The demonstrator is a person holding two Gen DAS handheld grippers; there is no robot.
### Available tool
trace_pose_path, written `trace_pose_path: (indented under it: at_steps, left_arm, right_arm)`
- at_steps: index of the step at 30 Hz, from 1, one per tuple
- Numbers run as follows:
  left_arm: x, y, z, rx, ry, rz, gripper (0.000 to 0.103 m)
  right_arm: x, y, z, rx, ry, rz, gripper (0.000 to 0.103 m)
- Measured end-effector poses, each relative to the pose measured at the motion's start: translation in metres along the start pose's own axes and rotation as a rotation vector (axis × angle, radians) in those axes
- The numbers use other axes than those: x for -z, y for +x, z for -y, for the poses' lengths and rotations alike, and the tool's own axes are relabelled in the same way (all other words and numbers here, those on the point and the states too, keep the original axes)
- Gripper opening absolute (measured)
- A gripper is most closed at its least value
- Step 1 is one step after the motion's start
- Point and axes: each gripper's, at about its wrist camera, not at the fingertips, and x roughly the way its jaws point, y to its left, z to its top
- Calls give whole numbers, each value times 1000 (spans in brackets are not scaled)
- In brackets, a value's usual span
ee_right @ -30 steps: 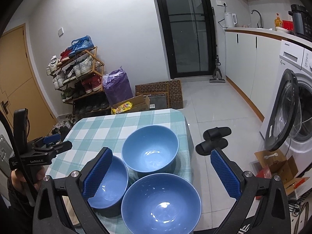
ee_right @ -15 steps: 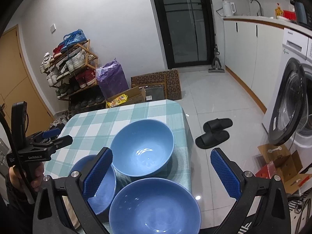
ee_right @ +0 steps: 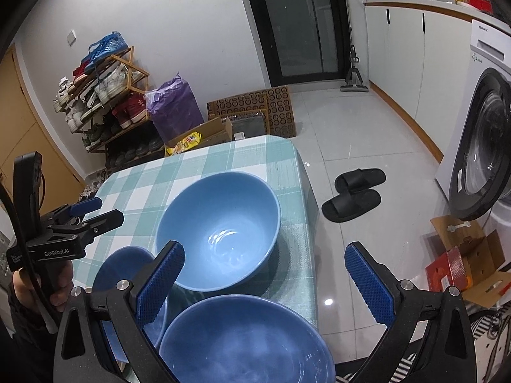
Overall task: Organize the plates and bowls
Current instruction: 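Bring both open tools to opposite rims of the large blue bowl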
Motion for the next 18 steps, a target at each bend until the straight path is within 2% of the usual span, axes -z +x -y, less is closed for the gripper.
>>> trace_pose_path:
  at_steps: [12,18]
  left_arm:
    - [-1,29,9,-15,41,-54,103]
    - [-3,40,15,-13,61,-73,97]
  right_arm:
    - [2,36,9,12,10,-56,102]
    - [3,52,7,0,4,-84,102]
